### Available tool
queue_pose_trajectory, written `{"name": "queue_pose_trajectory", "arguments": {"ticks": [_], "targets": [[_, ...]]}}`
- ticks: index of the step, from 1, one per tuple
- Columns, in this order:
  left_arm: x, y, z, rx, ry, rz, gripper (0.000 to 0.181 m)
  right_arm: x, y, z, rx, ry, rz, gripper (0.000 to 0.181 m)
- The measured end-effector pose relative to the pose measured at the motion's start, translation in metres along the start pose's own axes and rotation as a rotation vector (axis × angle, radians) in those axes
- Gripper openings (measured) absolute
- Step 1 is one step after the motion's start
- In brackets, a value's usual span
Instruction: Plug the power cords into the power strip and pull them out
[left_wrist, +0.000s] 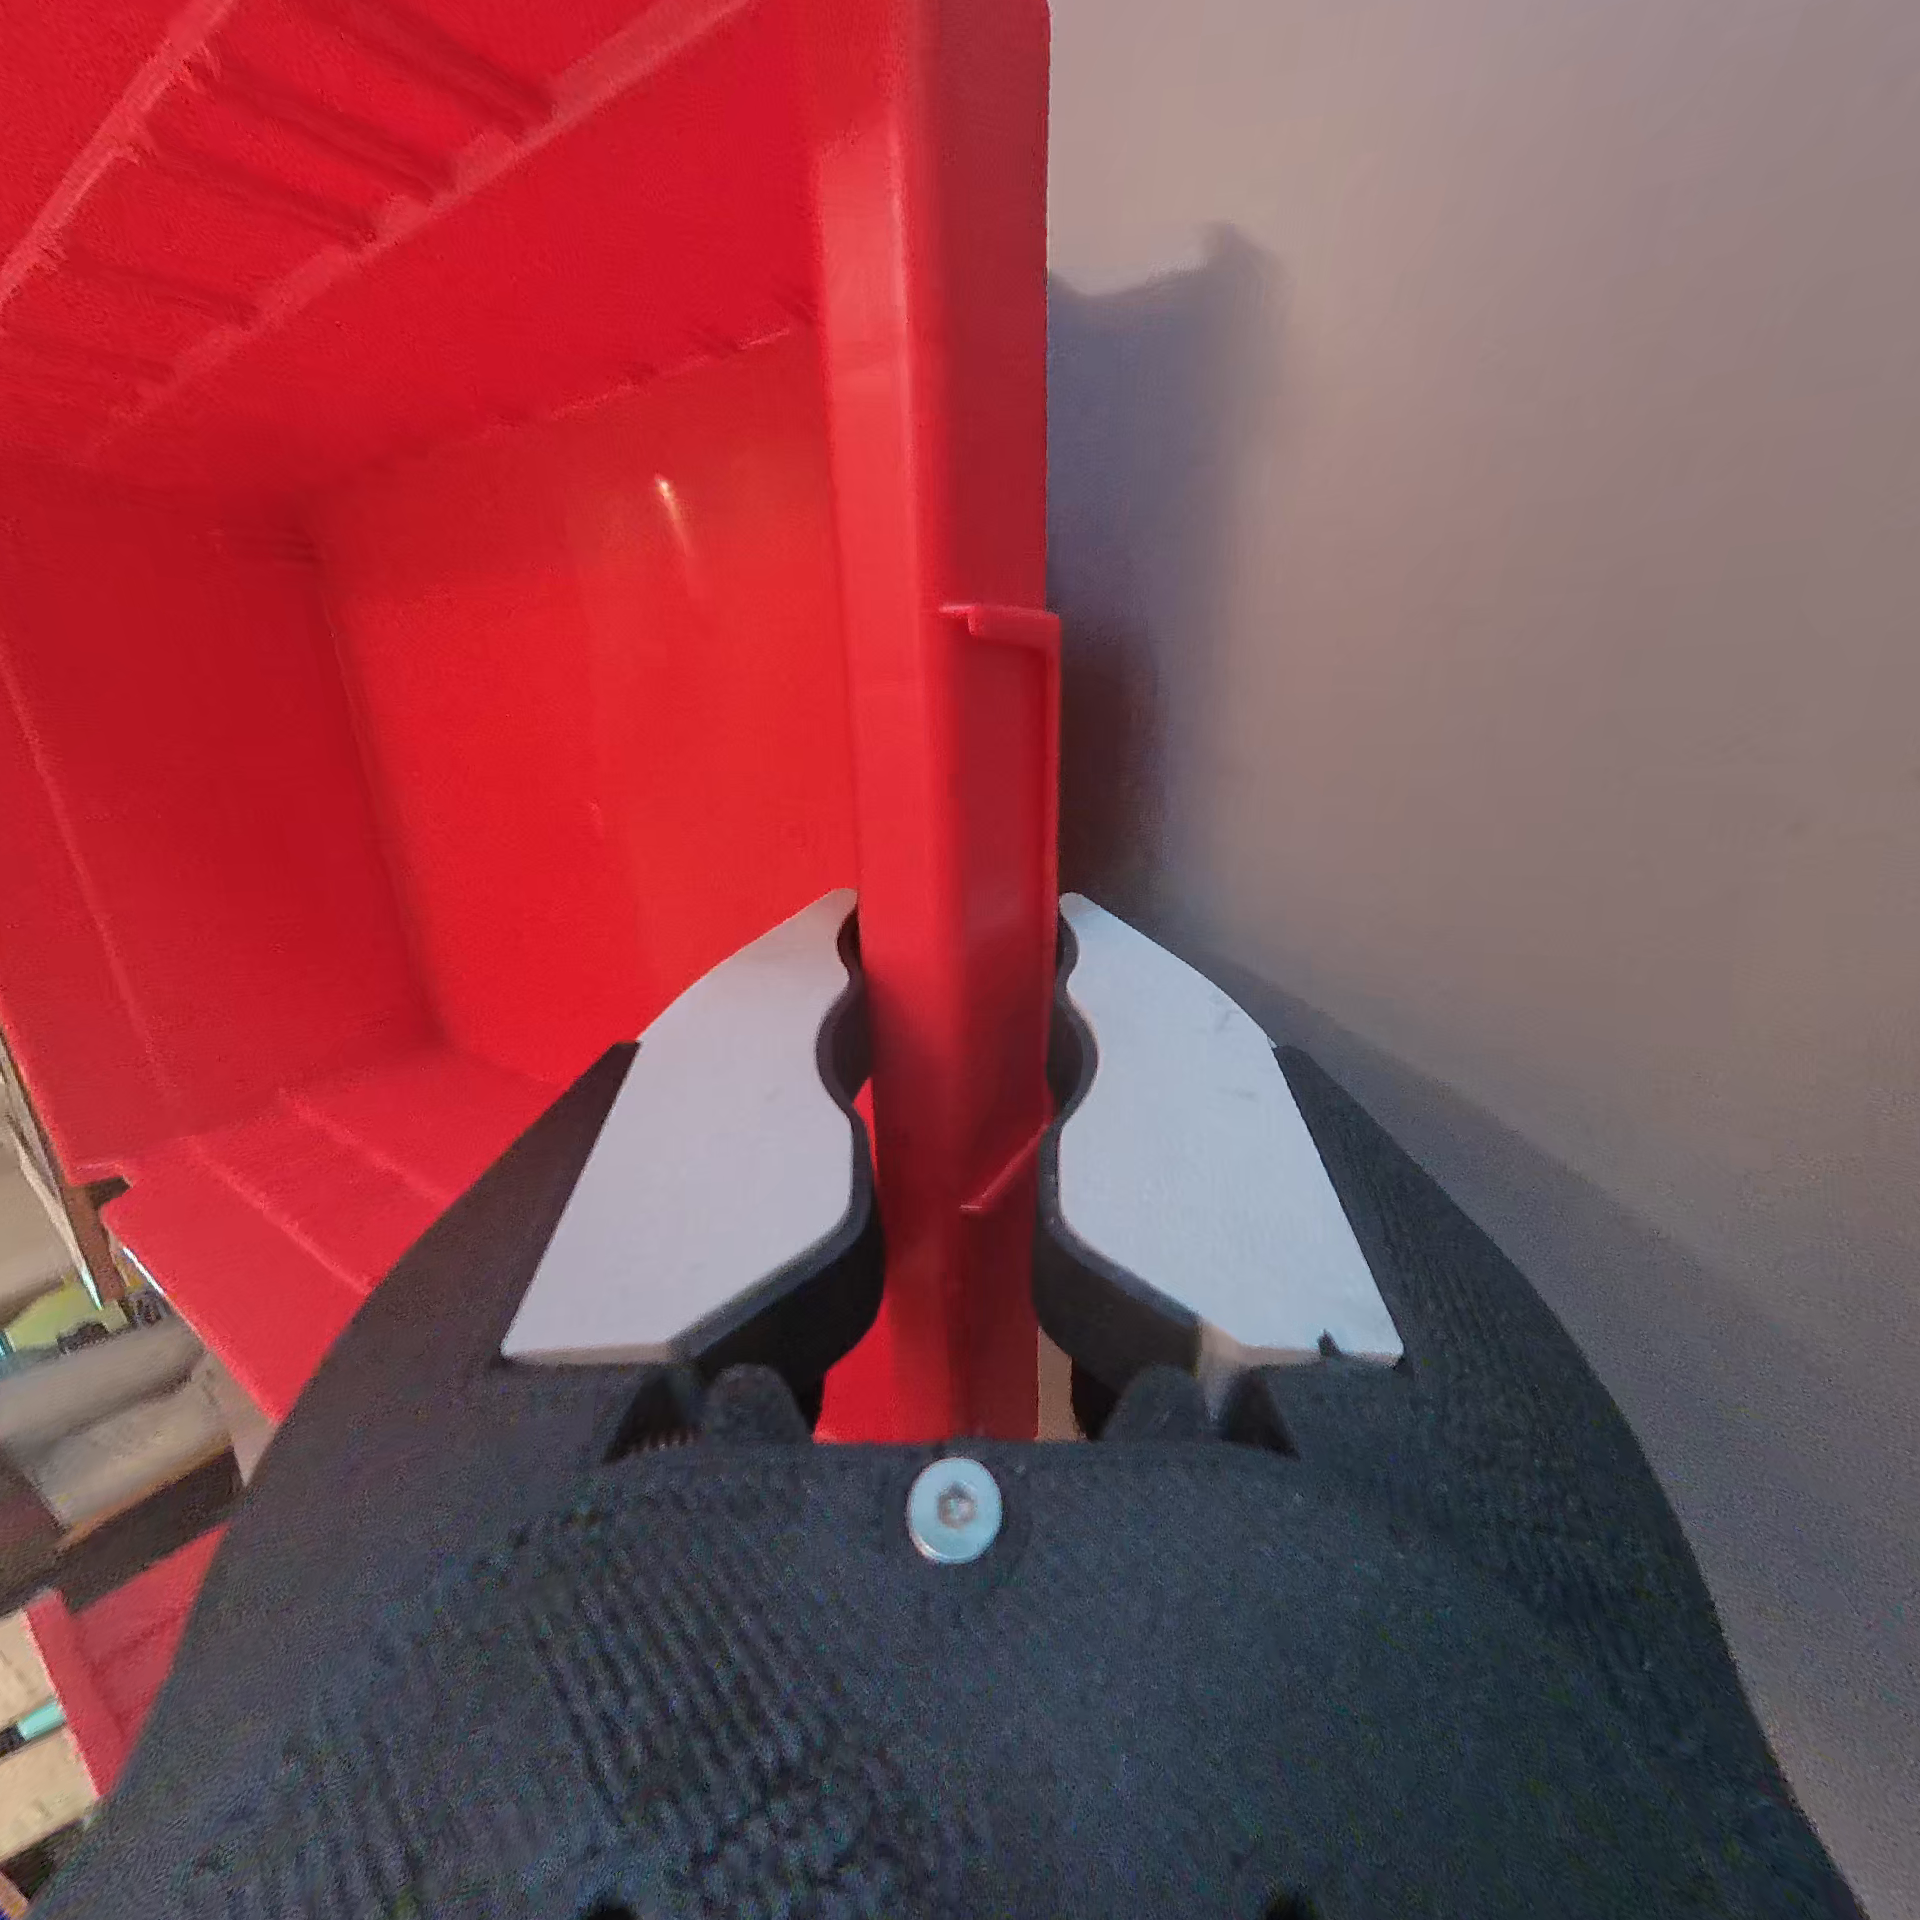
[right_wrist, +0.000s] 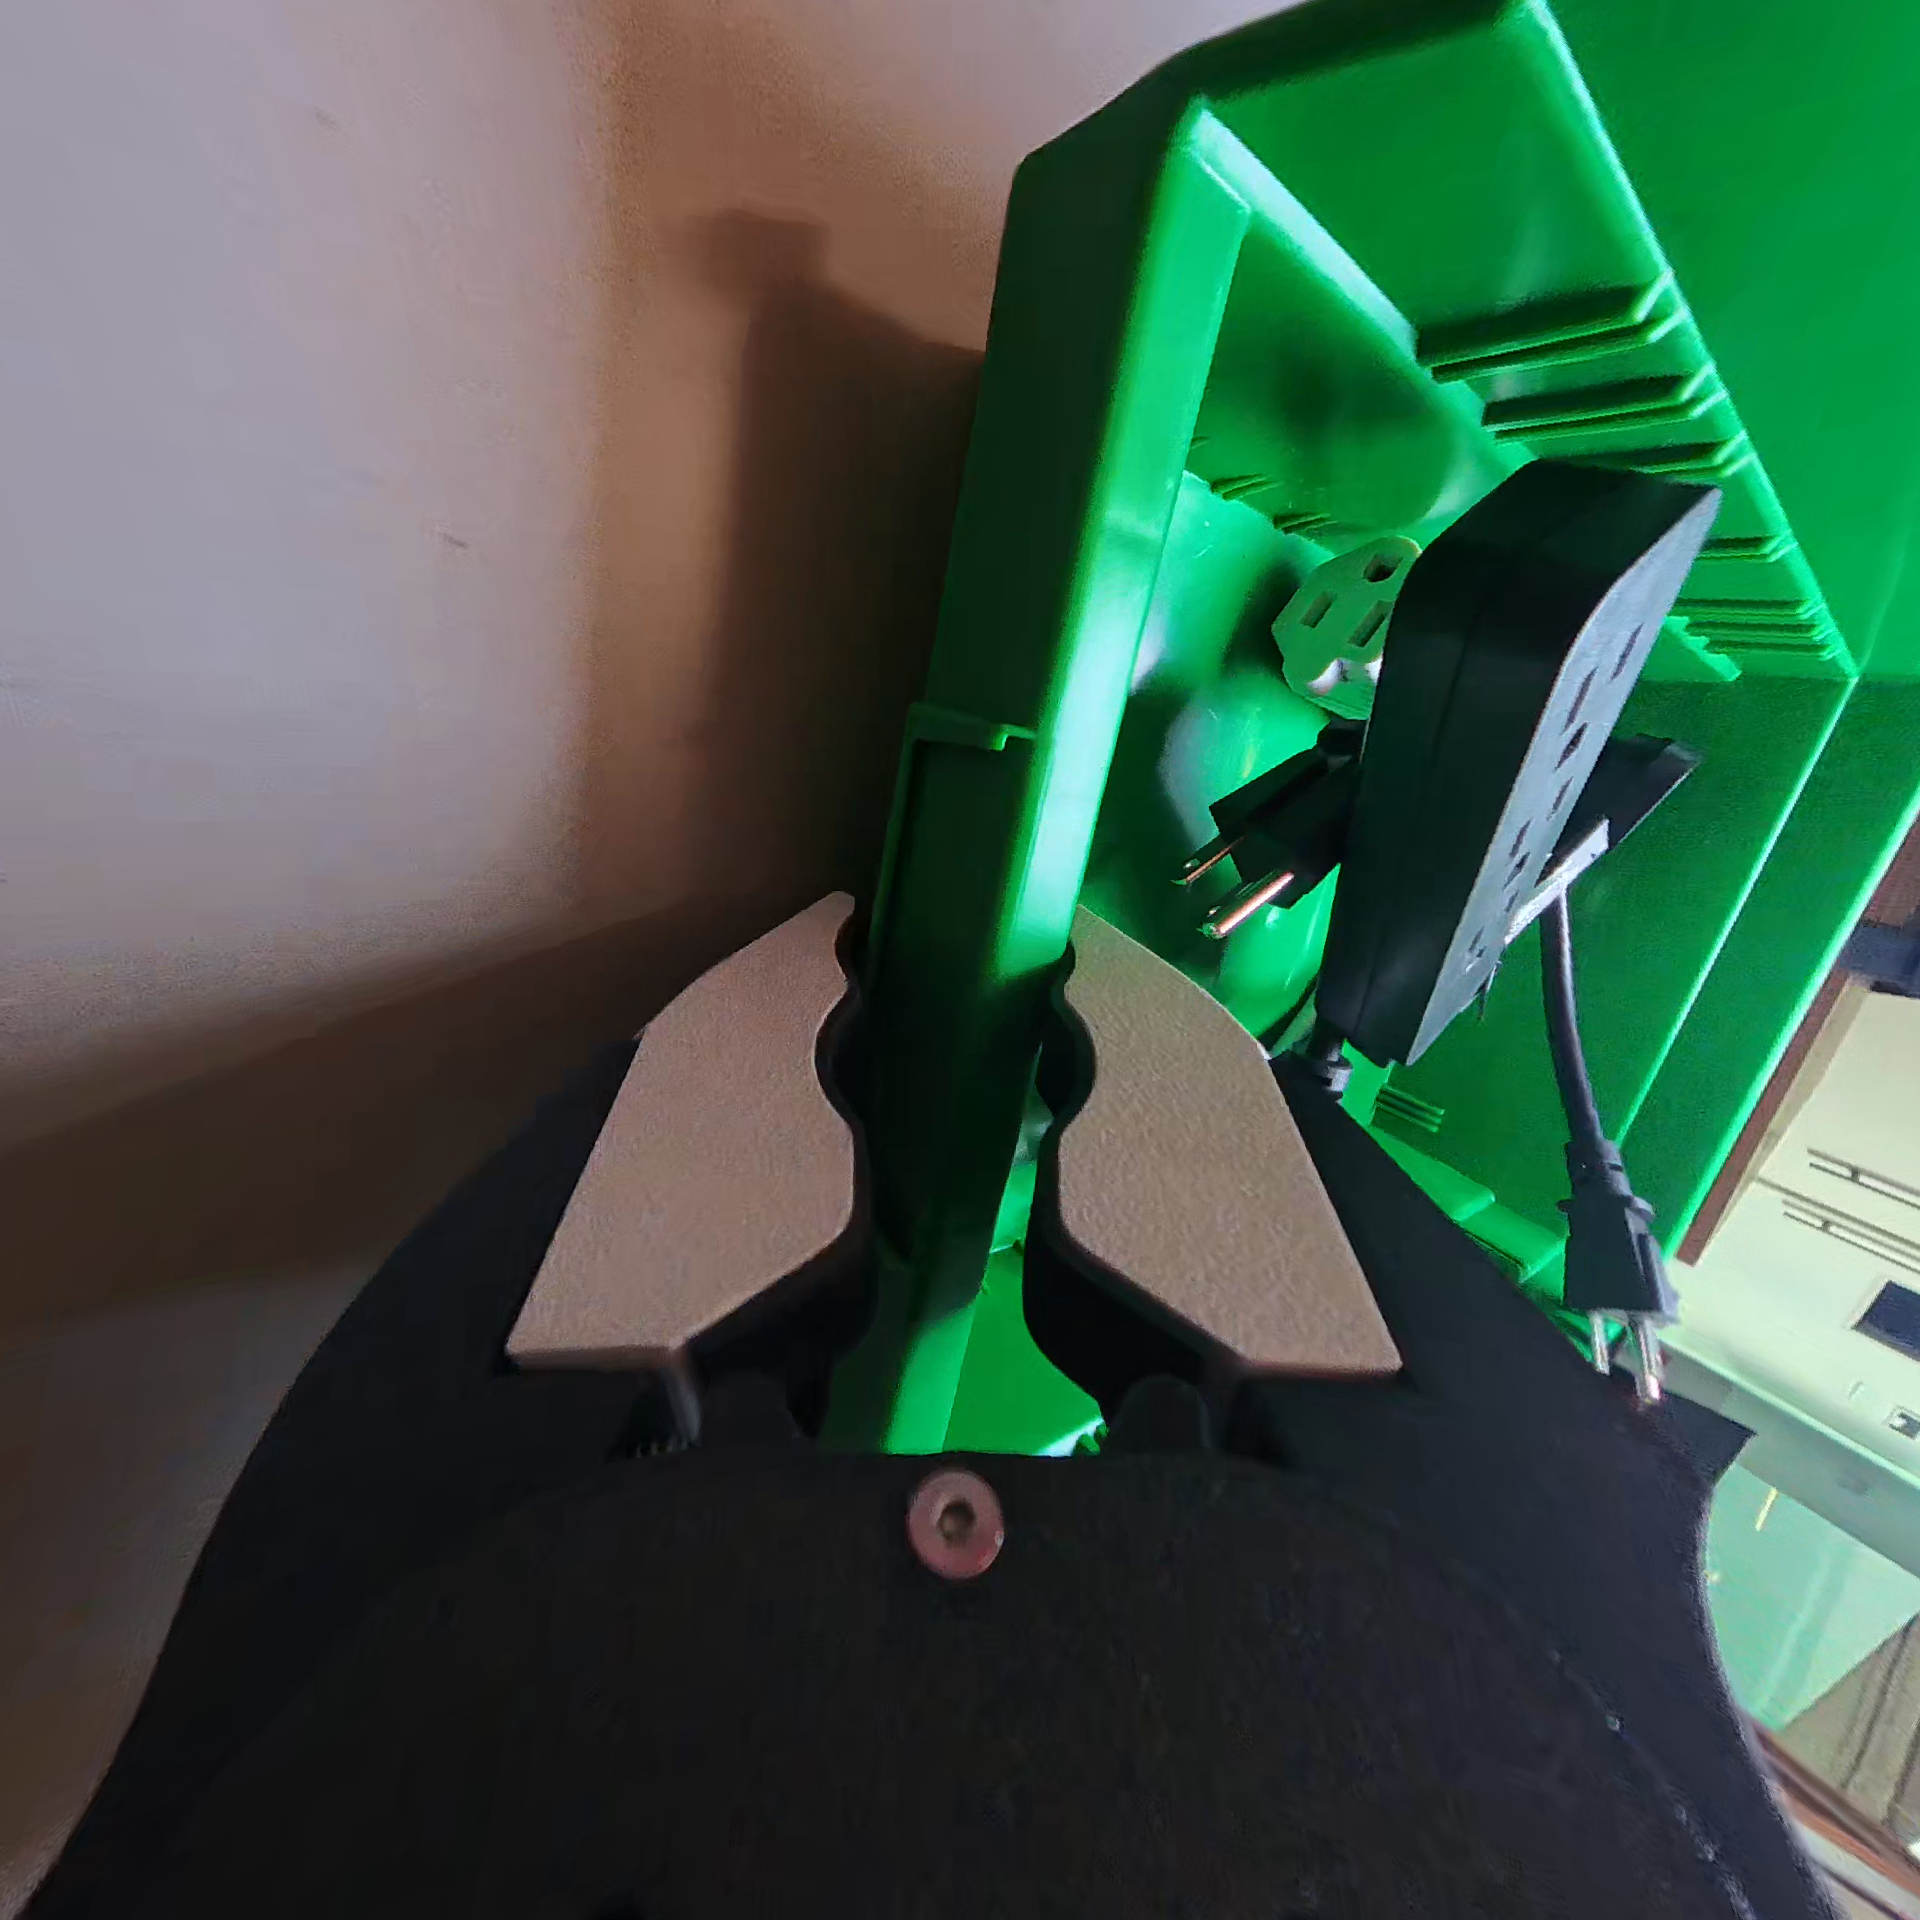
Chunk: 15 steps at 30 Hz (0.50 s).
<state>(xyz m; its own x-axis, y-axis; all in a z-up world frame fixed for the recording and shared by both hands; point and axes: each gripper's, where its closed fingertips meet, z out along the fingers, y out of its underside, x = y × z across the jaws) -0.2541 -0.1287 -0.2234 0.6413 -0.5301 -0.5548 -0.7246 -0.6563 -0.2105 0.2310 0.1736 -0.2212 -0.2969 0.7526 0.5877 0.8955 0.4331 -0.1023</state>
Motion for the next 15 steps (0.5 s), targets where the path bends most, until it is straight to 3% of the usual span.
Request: {"name": "queue_pose_trajectory", "arguments": {"ticks": [15], "targets": [[0.083, -0.161, -0.018, 0.261, 0.056, 0.246, 0.032, -0.125, -0.14, -0.079, 0.239, -0.01, -0.224, 0.033]]}}
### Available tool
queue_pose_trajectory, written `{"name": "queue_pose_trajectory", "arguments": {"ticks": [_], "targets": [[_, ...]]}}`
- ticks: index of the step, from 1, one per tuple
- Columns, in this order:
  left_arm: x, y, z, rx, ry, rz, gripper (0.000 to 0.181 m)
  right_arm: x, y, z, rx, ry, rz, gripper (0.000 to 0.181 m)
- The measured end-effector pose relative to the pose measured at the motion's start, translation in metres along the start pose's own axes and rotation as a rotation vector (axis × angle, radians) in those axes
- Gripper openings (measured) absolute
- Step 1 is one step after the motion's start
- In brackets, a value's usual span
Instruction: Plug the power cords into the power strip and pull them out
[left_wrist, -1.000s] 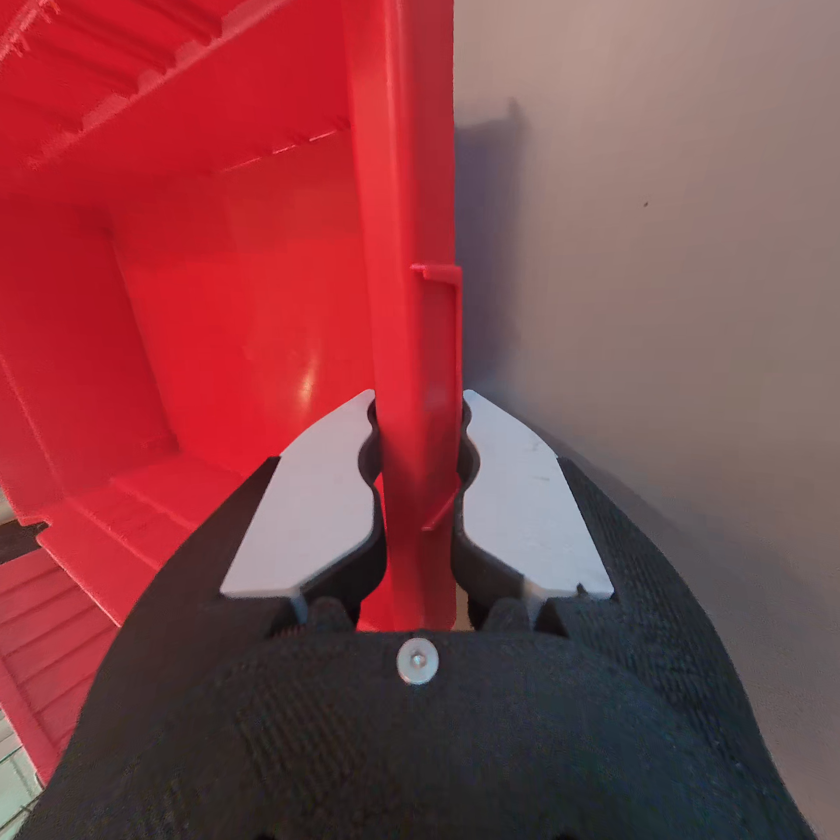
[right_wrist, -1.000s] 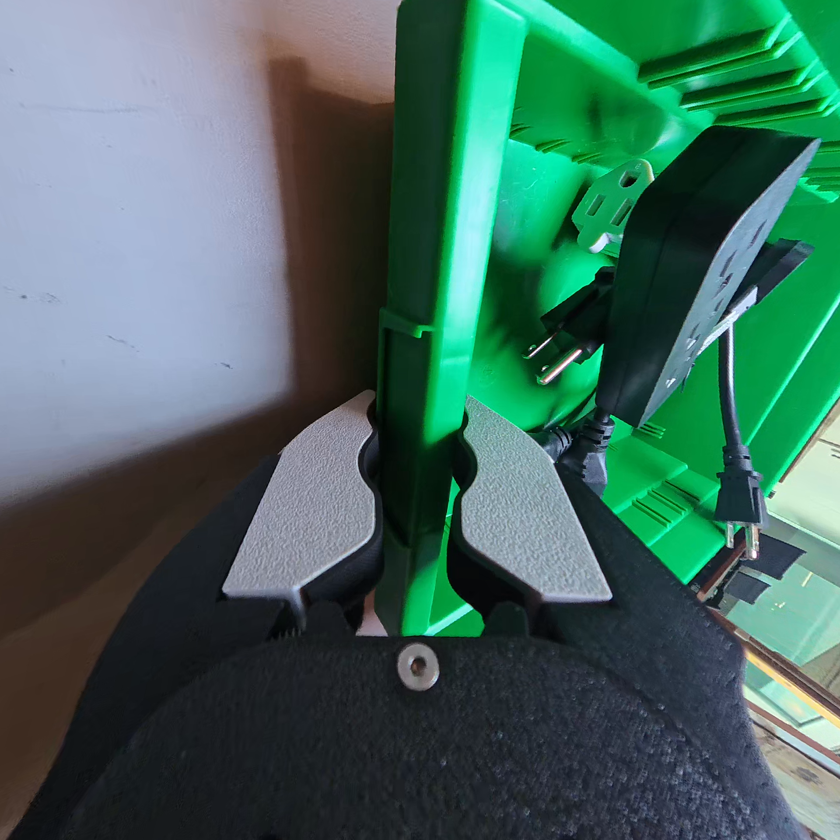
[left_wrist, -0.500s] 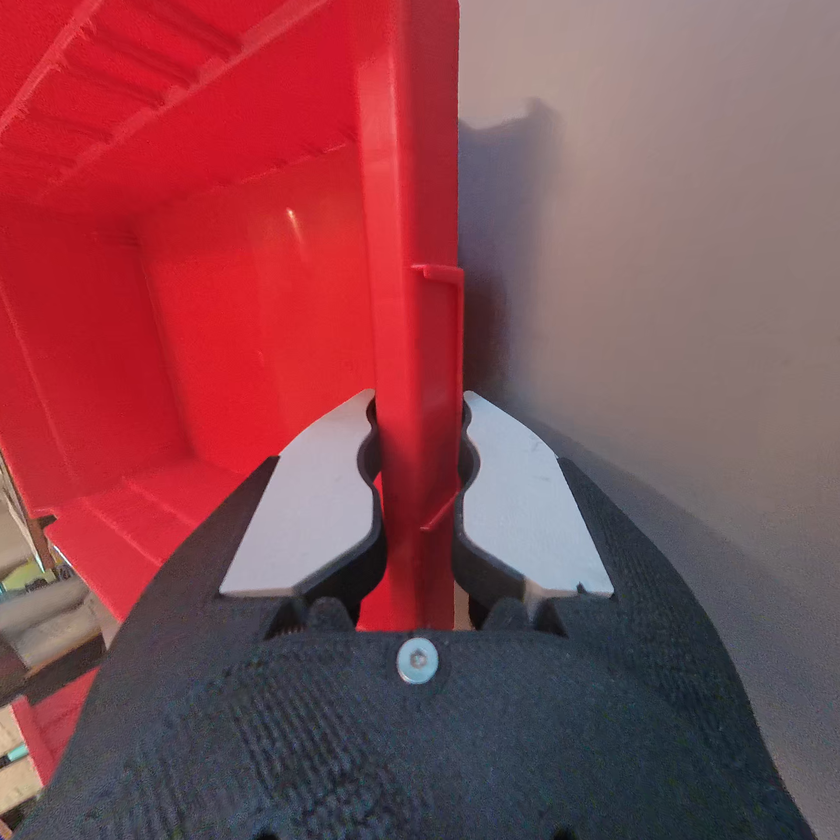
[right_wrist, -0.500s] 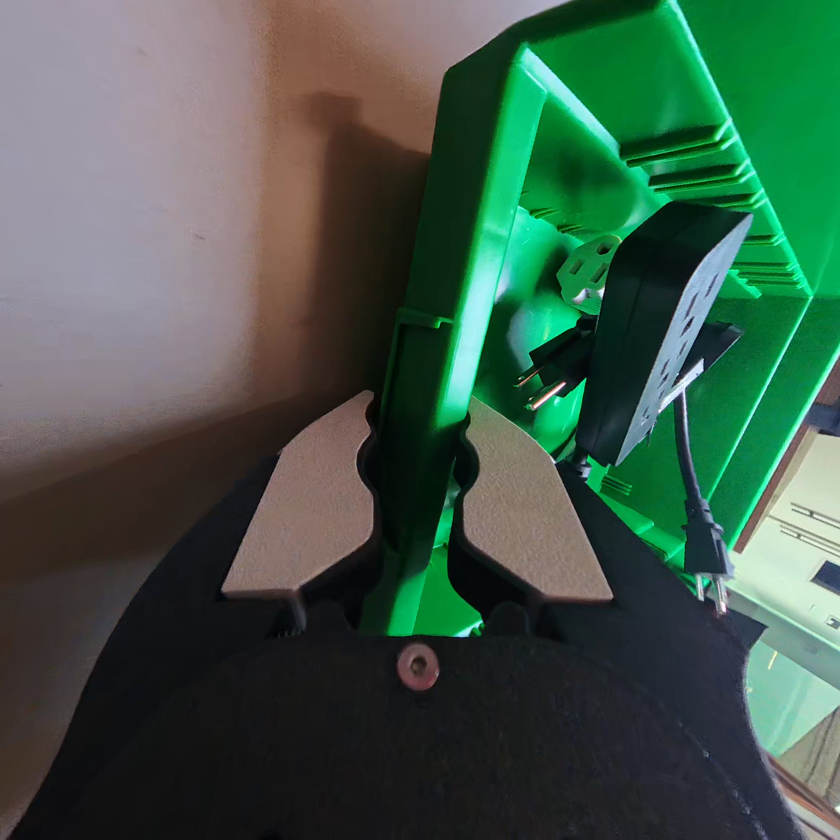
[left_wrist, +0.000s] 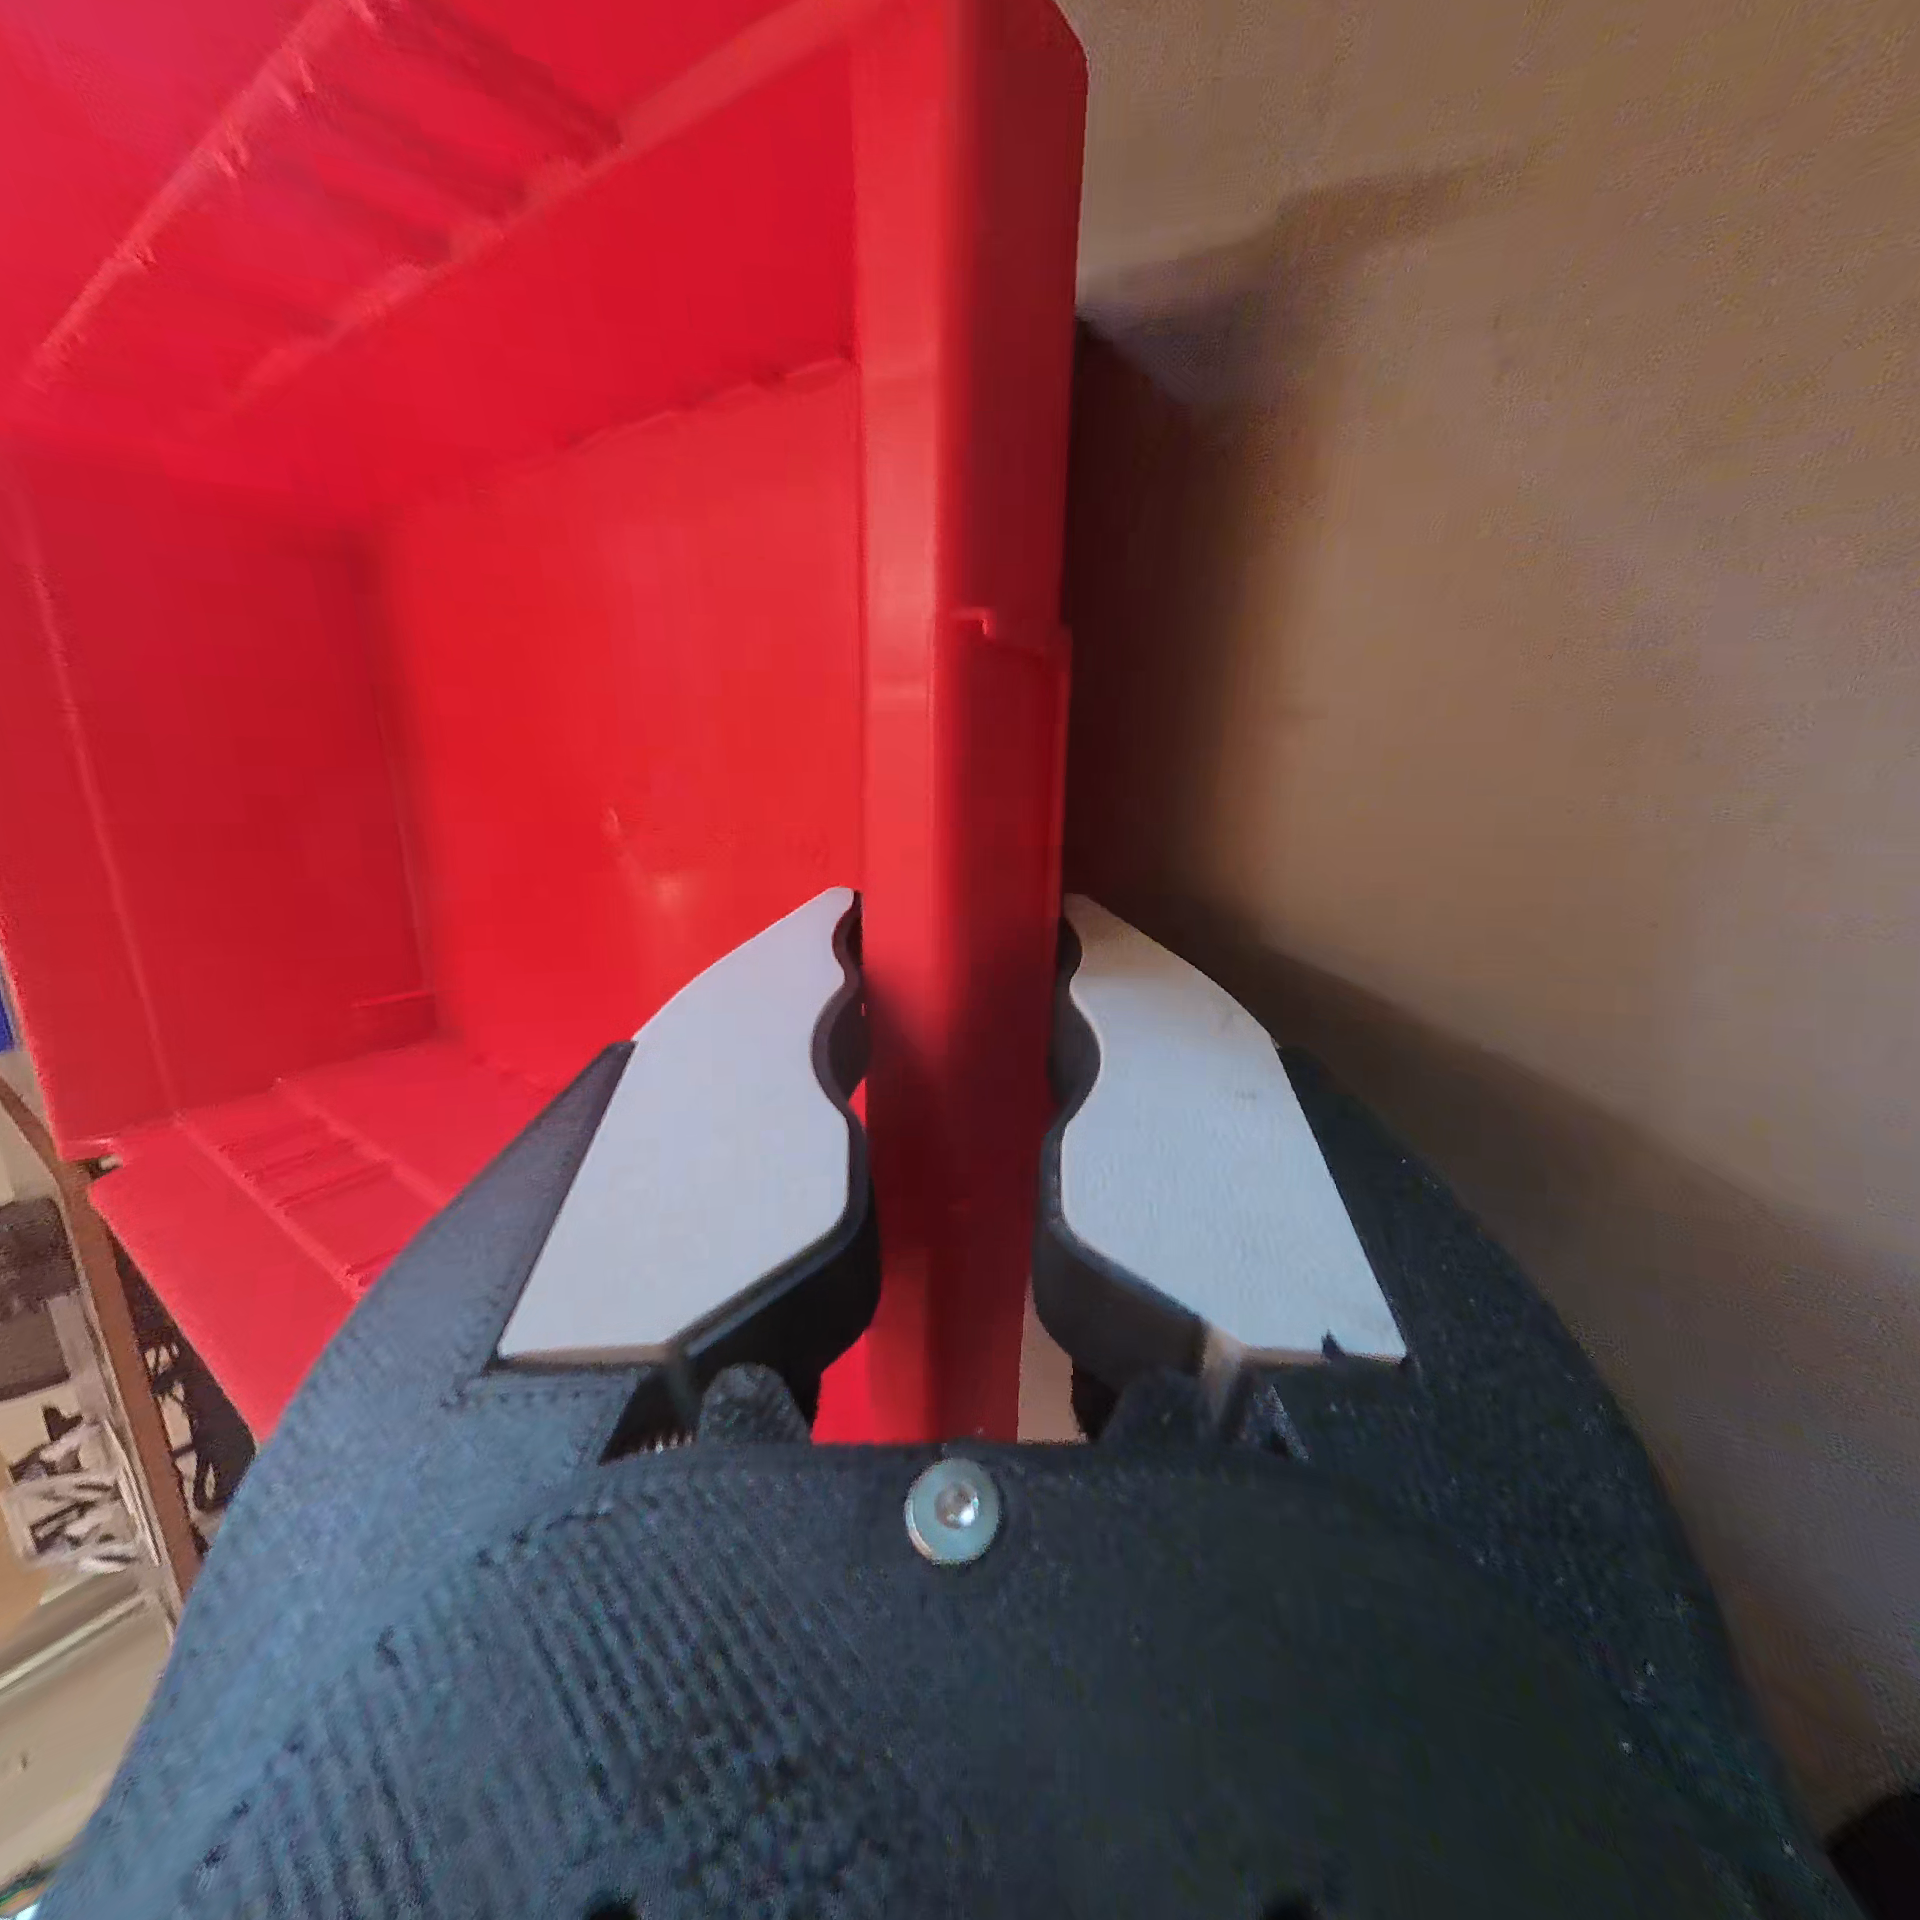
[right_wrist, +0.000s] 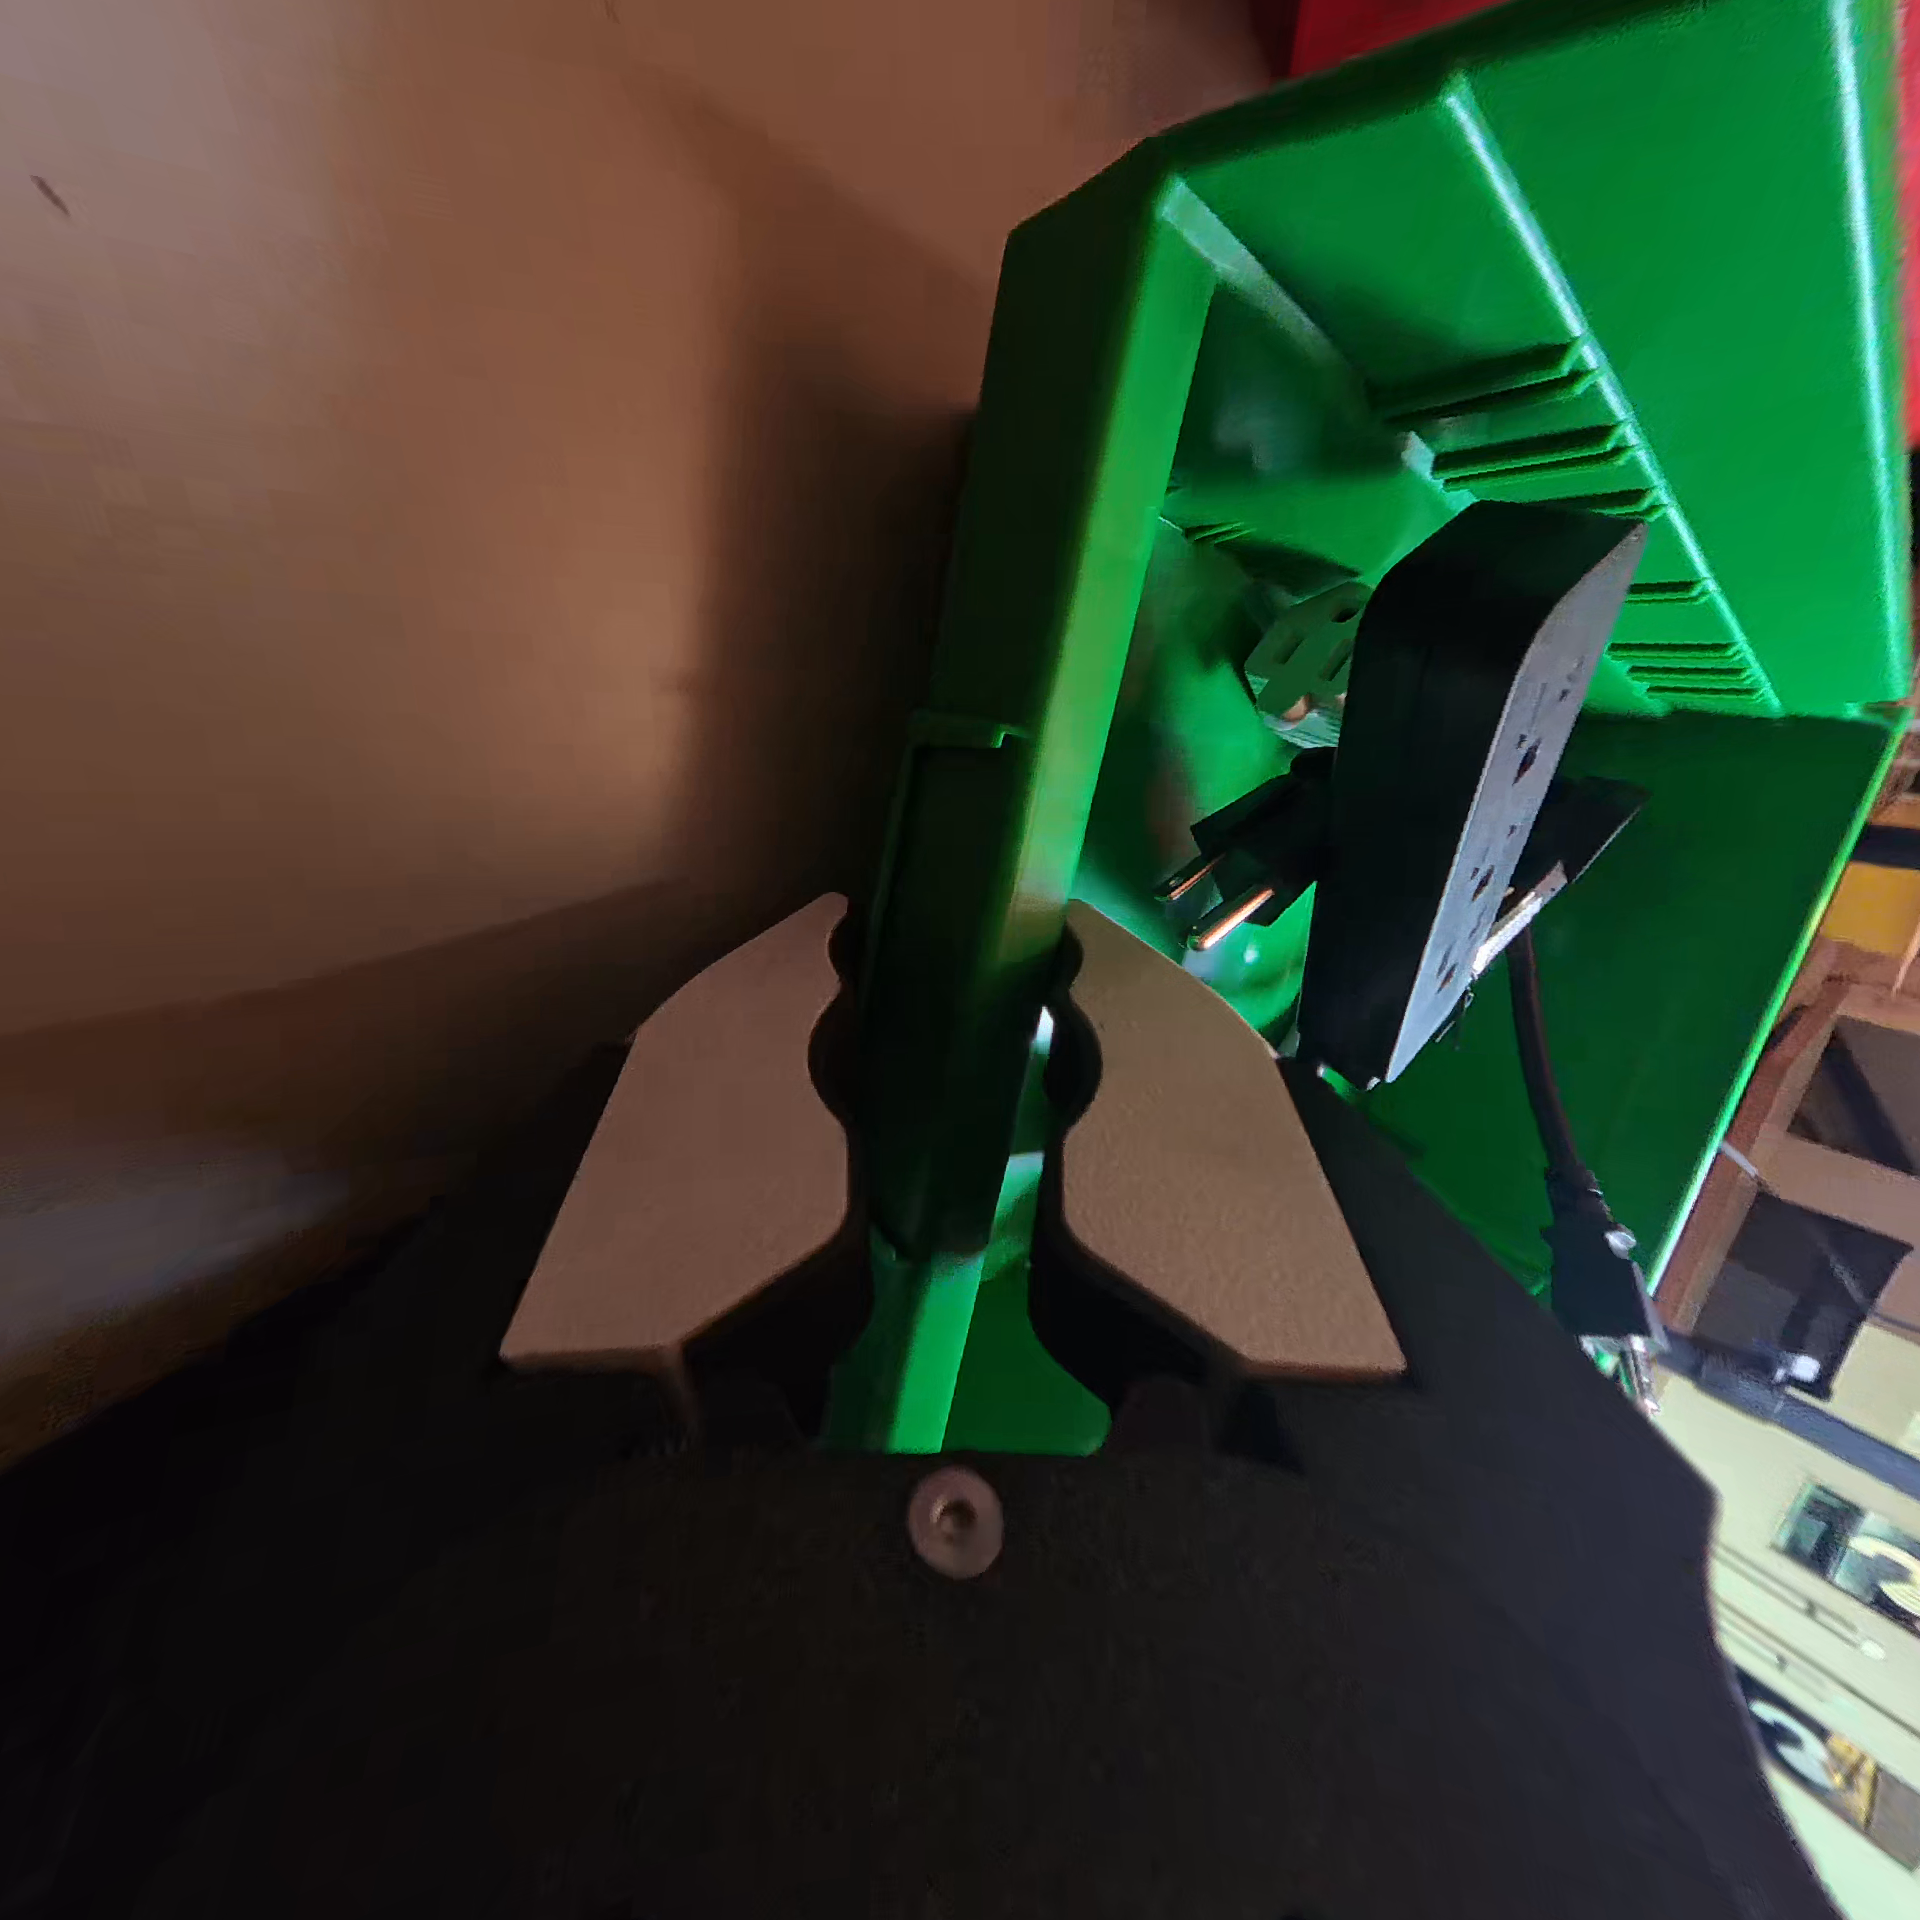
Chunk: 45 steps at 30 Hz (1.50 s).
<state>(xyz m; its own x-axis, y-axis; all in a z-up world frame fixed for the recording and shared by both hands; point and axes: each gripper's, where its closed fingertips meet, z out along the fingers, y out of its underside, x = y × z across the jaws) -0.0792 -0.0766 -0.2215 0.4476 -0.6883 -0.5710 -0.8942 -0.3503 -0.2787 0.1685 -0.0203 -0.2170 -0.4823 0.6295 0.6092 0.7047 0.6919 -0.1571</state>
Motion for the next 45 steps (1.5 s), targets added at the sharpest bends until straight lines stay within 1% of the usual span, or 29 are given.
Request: {"name": "queue_pose_trajectory", "arguments": {"ticks": [2, 3, 5, 7, 8, 10, 13, 14, 15, 16, 17, 18, 20, 22, 23, 25, 27, 28, 29, 30, 31, 32, 34, 36, 37, 39, 42, 43, 45], "targets": [[-0.003, -0.017, 0.005, 0.038, -0.024, 0.009, 0.033, -0.002, -0.017, -0.004, 0.046, 0.039, -0.01, 0.036], [-0.006, -0.023, 0.006, 0.055, -0.034, -0.003, 0.035, -0.002, -0.03, -0.01, 0.107, 0.048, 0.018, 0.035], [-0.01, -0.032, 0.003, 0.103, -0.03, -0.072, 0.045, -0.005, -0.056, -0.031, 0.27, 0.017, 0.149, 0.039], [-0.011, -0.044, -0.012, 0.213, -0.016, -0.175, 0.048, -0.002, -0.068, -0.056, 0.416, -0.009, 0.311, 0.042], [-0.011, -0.051, -0.023, 0.286, -0.008, -0.234, 0.047, 0.002, -0.067, -0.068, 0.475, -0.001, 0.396, 0.044], [-0.003, -0.067, -0.048, 0.425, 0.049, -0.365, 0.048, 0.012, -0.053, -0.091, 0.565, 0.058, 0.568, 0.046], [0.02, -0.091, -0.078, 0.581, 0.155, -0.542, 0.049, 0.026, -0.012, -0.121, 0.647, 0.242, 0.825, 0.045], [0.028, -0.099, -0.086, 0.621, 0.172, -0.589, 0.049, 0.027, 0.003, -0.127, 0.652, 0.297, 0.904, 0.045], [0.035, -0.108, -0.091, 0.659, 0.18, -0.637, 0.049, 0.026, 0.02, -0.127, 0.625, 0.353, 0.964, 0.047], [0.041, -0.118, -0.095, 0.692, 0.184, -0.685, 0.049, 0.025, 0.038, -0.123, 0.582, 0.404, 1.009, 0.049], [0.045, -0.127, -0.097, 0.722, 0.181, -0.739, 0.049, 0.022, 0.05, -0.117, 0.549, 0.419, 1.049, 0.052], [0.047, -0.136, -0.097, 0.748, 0.174, -0.803, 0.047, 0.019, 0.057, -0.109, 0.537, 0.395, 1.092, 0.057], [0.047, -0.15, -0.091, 0.783, 0.148, -0.942, 0.045, 0.017, 0.058, -0.092, 0.552, 0.311, 1.176, 0.065], [0.042, -0.16, -0.079, 0.808, 0.114, -1.046, 0.046, 0.019, 0.053, -0.08, 0.568, 0.253, 1.23, 0.068], [0.038, -0.162, -0.07, 0.793, 0.082, -1.066, 0.047, 0.022, 0.053, -0.074, 0.55, 0.241, 1.24, 0.068], [0.031, -0.166, -0.052, 0.749, 0.029, -1.066, 0.049, 0.031, 0.057, -0.066, 0.512, 0.251, 1.253, 0.065], [0.027, -0.176, -0.039, 0.721, 0.038, -1.072, 0.05, 0.038, 0.059, -0.059, 0.523, 0.221, 1.307, 0.057], [0.022, -0.179, -0.035, 0.707, 0.018, -1.081, 0.05, 0.041, 0.063, -0.055, 0.51, 0.223, 1.325, 0.053], [0.016, -0.177, -0.029, 0.681, -0.03, -1.09, 0.05, 0.043, 0.068, -0.052, 0.485, 0.248, 1.322, 0.045], [0.01, -0.176, -0.024, 0.663, -0.072, -1.088, 0.045, 0.046, 0.071, -0.05, 0.474, 0.269, 1.318, 0.039], [0.005, -0.175, -0.02, 0.656, -0.102, -1.088, 0.04, 0.047, 0.072, -0.05, 0.476, 0.267, 1.322, 0.037], [0.002, -0.177, -0.019, 0.659, -0.112, -1.086, 0.042, 0.048, 0.073, -0.049, 0.47, 0.274, 1.323, 0.035], [-0.003, -0.178, -0.015, 0.651, -0.124, -1.091, 0.038, 0.049, 0.077, -0.049, 0.462, 0.291, 1.341, 0.034], [-0.005, -0.179, -0.014, 0.639, -0.138, -1.074, 0.029, 0.05, 0.083, -0.05, 0.436, 0.331, 1.351, 0.032], [-0.004, -0.182, -0.014, 0.63, -0.143, -1.062, 0.027, 0.049, 0.085, -0.052, 0.427, 0.351, 1.354, 0.031], [-0.002, -0.186, -0.015, 0.628, -0.154, -1.058, 0.026, 0.047, 0.088, -0.056, 0.407, 0.394, 1.346, 0.026], [-0.001, -0.188, -0.023, 0.651, -0.181, -1.039, 0.026, 0.046, 0.086, -0.061, 0.361, 0.458, 1.282, 0.023], [-0.001, -0.189, -0.028, 0.658, -0.197, -1.027, 0.026, 0.046, 0.085, -0.065, 0.36, 0.479, 1.269, 0.022], [0.0, -0.194, -0.039, 0.694, -0.205, -1.023, 0.026, 0.05, 0.084, -0.08, 0.407, 0.519, 1.285, 0.019]]}}
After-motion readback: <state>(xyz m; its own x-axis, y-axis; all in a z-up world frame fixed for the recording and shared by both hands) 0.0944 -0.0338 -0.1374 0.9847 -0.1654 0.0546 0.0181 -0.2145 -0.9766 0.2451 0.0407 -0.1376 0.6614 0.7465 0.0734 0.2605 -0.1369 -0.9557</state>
